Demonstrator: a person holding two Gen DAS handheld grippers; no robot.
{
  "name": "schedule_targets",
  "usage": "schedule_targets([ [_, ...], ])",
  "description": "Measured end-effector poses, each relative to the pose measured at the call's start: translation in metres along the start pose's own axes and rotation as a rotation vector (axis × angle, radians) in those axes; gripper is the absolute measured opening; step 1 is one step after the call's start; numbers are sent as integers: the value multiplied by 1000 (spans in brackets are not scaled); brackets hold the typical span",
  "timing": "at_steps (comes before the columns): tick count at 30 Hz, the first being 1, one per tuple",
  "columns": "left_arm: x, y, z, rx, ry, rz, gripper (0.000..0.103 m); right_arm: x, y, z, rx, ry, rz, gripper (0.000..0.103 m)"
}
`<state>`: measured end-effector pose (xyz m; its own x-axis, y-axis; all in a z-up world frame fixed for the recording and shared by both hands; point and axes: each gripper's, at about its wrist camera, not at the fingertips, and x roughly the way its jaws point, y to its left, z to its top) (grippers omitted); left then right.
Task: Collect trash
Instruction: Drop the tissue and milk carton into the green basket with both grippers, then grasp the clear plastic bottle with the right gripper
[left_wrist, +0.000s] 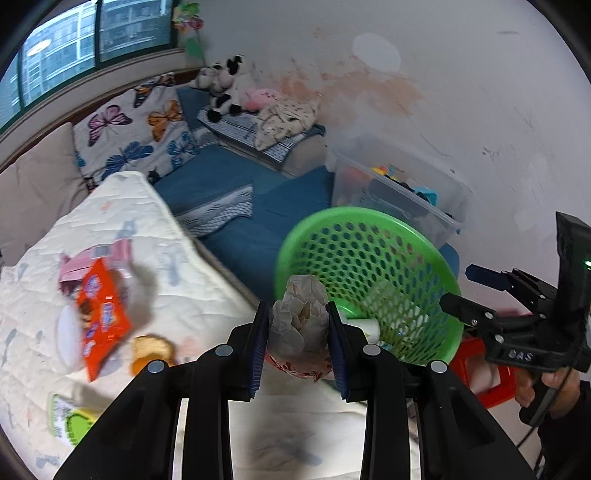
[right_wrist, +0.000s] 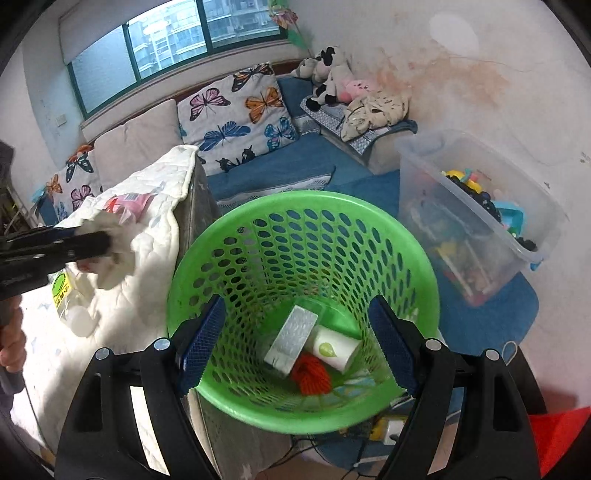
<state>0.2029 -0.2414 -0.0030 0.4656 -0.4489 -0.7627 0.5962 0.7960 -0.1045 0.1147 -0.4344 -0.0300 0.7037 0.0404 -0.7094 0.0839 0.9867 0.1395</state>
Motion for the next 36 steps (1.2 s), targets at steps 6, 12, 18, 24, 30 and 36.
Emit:
schedule_targets([
  [6,22,-27,3,29,36,-21,30,-12,-11,-12,19,-5,1,80],
  [12,32,-43,1,51,55,-26,37,-19,-15,-21,27,-6,9,80],
  [18,32,-50,0,58,49,-21,56,-20,-13,-26,30,-4,19,80],
  [24,13,-36,-5,20,27,23,59,-24,-1,-27,10,-5,44,80],
  [30,-12,-8,-23,-35,14,95,61,-24,21,-25,-36,-12,78,81],
  [36,-35,36,-41,-139,11,182,63,-20,43,-20,-73,-6,122,81],
])
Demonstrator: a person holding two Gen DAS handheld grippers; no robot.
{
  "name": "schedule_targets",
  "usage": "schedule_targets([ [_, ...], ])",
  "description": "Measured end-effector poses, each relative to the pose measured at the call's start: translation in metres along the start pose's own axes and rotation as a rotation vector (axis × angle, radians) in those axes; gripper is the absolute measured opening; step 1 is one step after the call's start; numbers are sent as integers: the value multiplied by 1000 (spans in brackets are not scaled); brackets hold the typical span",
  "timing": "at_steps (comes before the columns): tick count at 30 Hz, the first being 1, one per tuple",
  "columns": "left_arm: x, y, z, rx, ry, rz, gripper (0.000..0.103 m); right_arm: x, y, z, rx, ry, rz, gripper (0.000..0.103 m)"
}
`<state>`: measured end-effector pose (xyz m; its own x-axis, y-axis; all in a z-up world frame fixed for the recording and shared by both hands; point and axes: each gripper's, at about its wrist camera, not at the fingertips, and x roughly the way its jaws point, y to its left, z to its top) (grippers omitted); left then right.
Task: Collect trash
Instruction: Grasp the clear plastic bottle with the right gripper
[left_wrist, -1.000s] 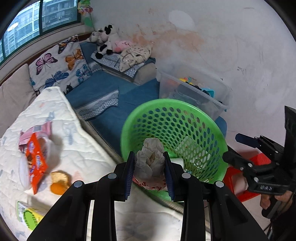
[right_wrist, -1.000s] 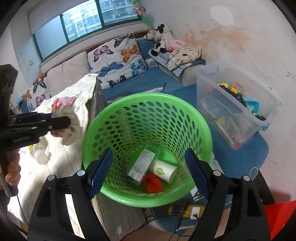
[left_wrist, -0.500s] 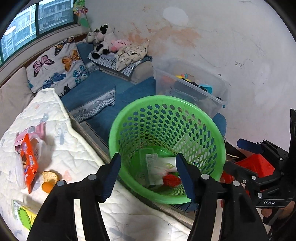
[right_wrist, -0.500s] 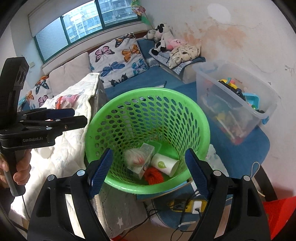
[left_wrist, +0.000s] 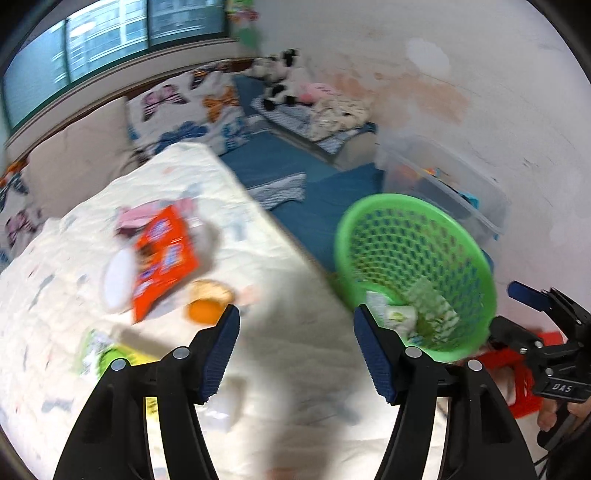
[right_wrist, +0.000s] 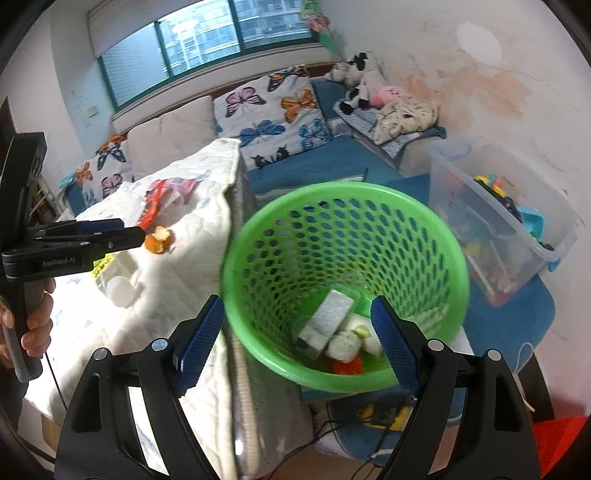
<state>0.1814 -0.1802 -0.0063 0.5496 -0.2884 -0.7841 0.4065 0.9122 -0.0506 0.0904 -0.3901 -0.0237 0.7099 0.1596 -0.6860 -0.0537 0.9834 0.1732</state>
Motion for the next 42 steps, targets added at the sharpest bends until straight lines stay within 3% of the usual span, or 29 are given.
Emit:
schedule_targets([
  [20,-51,152,-60,-298,-19,221,67,55,134,28,-289,84,220,81],
  [34,-66,206,-87,-389,-13,295,67,116,230,44,-482,184,395,81],
  [42,-63,224,-95,-425,2,306,67,149,268,46,-597,216,428,81],
])
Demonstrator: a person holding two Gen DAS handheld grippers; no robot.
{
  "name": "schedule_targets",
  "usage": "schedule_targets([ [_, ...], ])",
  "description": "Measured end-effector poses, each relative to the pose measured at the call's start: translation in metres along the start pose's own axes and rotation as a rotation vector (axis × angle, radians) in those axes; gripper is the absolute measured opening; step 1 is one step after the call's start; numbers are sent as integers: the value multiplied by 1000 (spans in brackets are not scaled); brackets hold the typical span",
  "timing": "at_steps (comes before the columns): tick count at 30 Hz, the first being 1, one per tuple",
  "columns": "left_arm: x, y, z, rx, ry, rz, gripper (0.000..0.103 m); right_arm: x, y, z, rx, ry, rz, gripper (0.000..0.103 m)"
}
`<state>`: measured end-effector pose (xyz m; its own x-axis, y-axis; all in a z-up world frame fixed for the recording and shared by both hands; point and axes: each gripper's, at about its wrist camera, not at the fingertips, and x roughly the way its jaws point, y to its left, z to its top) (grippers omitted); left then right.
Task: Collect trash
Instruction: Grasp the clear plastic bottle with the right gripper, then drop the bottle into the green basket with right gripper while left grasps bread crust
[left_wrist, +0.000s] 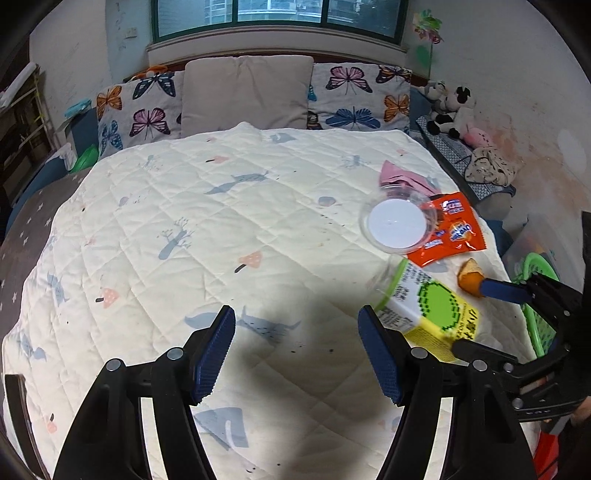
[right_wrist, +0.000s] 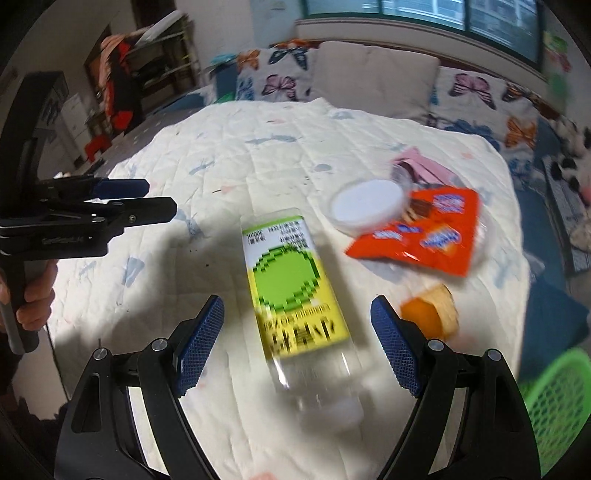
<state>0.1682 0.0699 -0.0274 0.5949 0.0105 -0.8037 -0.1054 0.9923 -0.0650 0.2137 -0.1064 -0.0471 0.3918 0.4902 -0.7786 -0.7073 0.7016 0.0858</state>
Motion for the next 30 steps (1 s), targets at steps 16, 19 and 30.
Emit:
schedule_targets([
  [16,12,11,-3,-19,24,-9,67,54,7,20,-68,77,25,64],
  [19,11,9,-4,-16,24,-10,67,48,6,20,-64,65,21,60],
  [30,7,-23,-4,51,9,-48,67,-34,-15,8,31,-70,-60,58],
])
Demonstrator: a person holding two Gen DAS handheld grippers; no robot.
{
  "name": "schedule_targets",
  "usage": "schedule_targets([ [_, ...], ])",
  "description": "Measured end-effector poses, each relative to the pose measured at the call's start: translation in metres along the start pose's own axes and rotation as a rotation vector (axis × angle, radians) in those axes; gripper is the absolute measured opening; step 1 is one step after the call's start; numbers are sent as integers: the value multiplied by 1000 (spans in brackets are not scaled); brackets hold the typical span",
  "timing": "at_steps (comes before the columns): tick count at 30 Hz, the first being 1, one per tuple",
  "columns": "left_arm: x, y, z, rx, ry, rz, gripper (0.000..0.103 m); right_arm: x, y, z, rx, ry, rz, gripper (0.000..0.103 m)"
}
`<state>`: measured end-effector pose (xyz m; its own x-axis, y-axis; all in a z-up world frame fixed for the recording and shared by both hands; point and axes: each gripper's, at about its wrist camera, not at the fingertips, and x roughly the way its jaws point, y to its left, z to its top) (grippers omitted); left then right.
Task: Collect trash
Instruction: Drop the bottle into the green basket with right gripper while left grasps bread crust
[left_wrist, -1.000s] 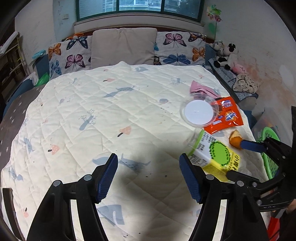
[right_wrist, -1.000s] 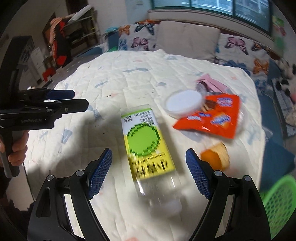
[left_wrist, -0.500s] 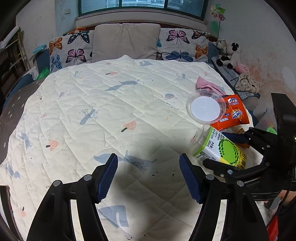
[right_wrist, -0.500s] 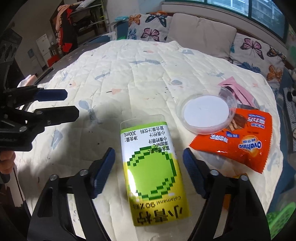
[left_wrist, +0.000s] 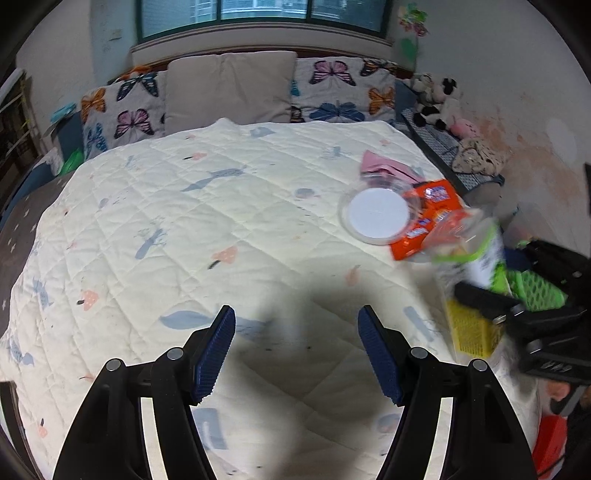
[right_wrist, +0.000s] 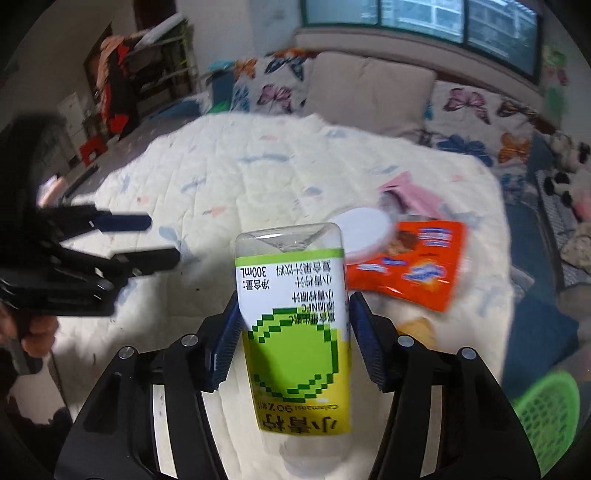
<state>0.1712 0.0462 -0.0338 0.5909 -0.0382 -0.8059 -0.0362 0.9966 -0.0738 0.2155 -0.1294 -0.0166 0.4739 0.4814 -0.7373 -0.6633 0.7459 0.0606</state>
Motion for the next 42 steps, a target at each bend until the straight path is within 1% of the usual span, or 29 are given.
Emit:
schedule_targets([
  [3,4,-16,0,33,5,-22,67,-26,-12,-8,52,-33,-23,58],
  [8,14,-44,-1,91,15,-66,67,-66,-30,-26,134,-89,-87,57],
  [16,34,-88,4,171,28,-137,67,-111,-60,-44,244,-153,-200,56],
  [18,39,-100,7,189,29,-157,67,-117,-68,-46,266,-157,-214,56],
  [21,46,-118,11,226,29,-186,67,-126,-78,-50,290,-156,-262,56],
  [26,59,-144,18,269,36,-237,67,-140,-93,-64,325,-153,-317,56],
  [32,81,-166,22,319,51,-221,67,-155,-109,-80,364,-150,-384,56],
  [38,95,-178,23,356,57,-197,66,-161,-130,-99,416,-128,-442,56],
  [41,102,-182,23,373,67,-194,59,-161,-140,-110,449,-113,-457,56],
  [42,104,-182,23,374,74,-196,55,-160,-144,-114,459,-106,-465,56],
])
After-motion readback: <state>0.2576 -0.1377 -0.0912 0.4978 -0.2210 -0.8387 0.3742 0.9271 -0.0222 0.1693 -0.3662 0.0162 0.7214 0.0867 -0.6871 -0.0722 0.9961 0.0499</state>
